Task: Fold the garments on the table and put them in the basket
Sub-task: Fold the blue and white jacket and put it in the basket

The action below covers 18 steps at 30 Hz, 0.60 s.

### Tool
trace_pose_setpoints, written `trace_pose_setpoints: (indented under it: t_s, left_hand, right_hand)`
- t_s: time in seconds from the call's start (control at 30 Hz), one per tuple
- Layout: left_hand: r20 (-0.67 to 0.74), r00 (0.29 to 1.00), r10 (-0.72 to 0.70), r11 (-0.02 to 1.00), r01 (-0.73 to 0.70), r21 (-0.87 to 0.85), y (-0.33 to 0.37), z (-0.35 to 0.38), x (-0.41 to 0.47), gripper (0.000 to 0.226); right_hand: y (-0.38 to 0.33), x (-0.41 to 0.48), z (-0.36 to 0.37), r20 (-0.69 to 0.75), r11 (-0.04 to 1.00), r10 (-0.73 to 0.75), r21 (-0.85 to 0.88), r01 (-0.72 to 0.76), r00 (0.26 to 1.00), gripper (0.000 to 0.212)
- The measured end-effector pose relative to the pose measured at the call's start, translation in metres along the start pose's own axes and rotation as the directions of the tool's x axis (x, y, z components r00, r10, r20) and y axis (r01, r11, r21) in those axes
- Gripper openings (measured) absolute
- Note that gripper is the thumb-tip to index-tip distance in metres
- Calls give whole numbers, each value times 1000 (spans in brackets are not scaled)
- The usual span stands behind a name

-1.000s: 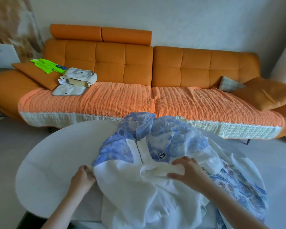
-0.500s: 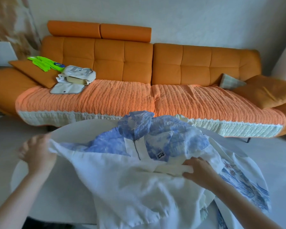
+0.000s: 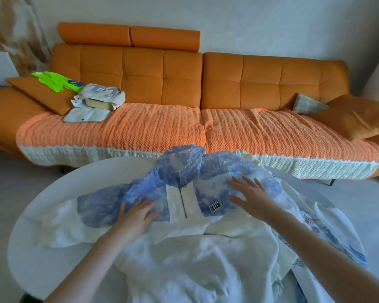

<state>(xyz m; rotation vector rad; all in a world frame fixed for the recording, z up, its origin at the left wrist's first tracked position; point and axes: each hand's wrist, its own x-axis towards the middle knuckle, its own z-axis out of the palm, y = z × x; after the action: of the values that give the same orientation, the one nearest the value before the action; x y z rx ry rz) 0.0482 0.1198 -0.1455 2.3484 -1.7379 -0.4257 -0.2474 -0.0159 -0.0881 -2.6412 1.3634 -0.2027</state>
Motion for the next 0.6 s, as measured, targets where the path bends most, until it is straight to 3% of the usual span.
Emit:
trace_pose_setpoints:
  t_s: [0.13, 0.2, 0.23, 0.33, 0.4, 0.47, 0.5, 0.53, 0.6]
  left_hand:
    - [274, 958, -80, 938, -20, 345, -4, 14, 16, 62]
    - [283, 950, -130, 945, 32, 325, -10, 20, 27, 64]
    - [249, 956, -152, 967, 92, 237, -10, 22, 33, 60]
    - [88, 981, -175, 985, 174, 16, -10, 23, 50, 64]
    - [-189, 971, -148, 981, 120, -151, -13, 16, 61, 53]
    - [-500, 853, -149, 954, -10, -300, -18, 2, 72, 31]
    - [-591, 795, -139, 958, -45, -285, -22, -6, 78, 24]
    - [-618, 776, -122, 969, -40, -242, -28, -11, 87, 23]
    - [-524, 841, -135, 982, 44, -183, -35, -19, 102, 32]
  right_hand:
    - [4, 27, 13, 197, 908, -50, -400, 127, 979, 51]
    - [10, 42, 15, 228, 865, 17, -492, 100, 974, 75]
    - [13, 49, 14, 215, 858, 53, -510, 66, 975, 84]
    - [20, 70, 10, 140, 807, 94, -591, 7, 986, 49]
    - [19, 81, 6, 16, 841, 100, -536, -76, 995, 47]
    - [19, 96, -2, -204, 920, 141, -334, -204, 969, 40]
    - [20, 103, -7, -311, 952, 175, -190, -242, 934, 38]
    - [22, 110, -11, -378, 965, 198, -86, -247, 904, 39]
    - [24, 120, -13, -363, 967, 210, -62, -249, 908, 55]
